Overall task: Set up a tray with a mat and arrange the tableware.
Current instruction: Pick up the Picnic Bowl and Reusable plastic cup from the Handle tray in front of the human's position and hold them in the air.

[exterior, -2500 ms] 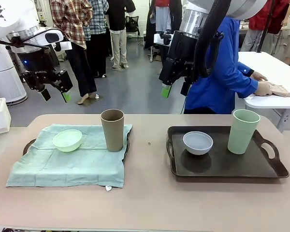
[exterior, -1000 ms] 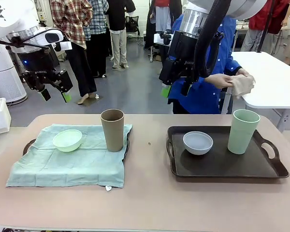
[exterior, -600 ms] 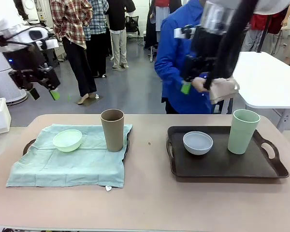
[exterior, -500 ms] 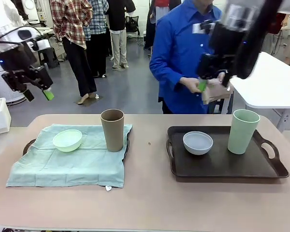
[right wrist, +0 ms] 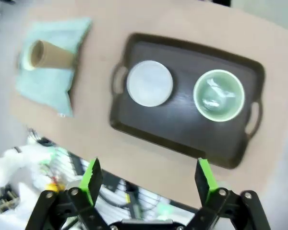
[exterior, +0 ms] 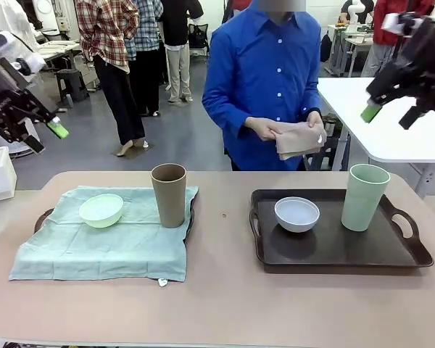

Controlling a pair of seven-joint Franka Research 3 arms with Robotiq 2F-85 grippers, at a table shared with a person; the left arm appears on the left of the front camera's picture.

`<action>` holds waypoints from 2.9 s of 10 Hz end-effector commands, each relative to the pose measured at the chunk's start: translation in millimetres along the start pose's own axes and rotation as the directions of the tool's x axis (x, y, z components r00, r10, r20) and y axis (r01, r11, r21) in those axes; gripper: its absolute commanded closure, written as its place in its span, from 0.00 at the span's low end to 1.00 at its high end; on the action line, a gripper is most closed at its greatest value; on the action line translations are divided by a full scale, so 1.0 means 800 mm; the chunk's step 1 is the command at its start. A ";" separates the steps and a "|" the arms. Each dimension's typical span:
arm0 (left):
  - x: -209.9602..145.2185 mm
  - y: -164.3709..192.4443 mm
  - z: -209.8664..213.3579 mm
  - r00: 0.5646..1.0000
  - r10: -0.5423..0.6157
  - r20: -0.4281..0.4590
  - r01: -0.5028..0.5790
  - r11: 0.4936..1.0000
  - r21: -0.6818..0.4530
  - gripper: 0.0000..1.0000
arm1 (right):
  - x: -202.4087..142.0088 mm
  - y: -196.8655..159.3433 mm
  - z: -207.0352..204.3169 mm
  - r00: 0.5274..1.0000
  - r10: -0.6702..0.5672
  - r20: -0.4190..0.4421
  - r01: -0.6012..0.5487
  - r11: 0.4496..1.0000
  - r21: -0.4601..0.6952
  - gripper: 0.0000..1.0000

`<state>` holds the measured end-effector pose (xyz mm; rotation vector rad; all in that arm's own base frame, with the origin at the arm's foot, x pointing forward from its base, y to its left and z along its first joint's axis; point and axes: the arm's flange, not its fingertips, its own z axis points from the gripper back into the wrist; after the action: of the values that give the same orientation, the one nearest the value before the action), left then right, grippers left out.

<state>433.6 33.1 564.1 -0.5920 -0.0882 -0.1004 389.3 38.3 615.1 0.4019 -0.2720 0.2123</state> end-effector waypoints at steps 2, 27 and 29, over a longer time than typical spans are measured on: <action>0.000 0.039 0.033 0.995 0.074 0.063 -0.056 0.965 -0.257 0.16 | -0.045 -0.076 0.018 0.984 -0.068 0.162 0.019 0.959 0.284 0.00; -0.068 0.124 0.089 0.986 0.148 0.083 -0.082 0.842 -0.533 0.16 | -0.224 -0.230 0.113 0.944 -0.320 0.074 0.186 0.706 0.684 0.00; -0.068 0.124 0.089 0.986 0.148 0.083 -0.082 0.842 -0.533 0.16 | -0.224 -0.230 0.113 0.944 -0.320 0.074 0.186 0.706 0.684 0.00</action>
<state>386.8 158.5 560.0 -1.1524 -0.1346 0.0117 248.3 -192.0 575.5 1.1686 -0.3023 -0.0310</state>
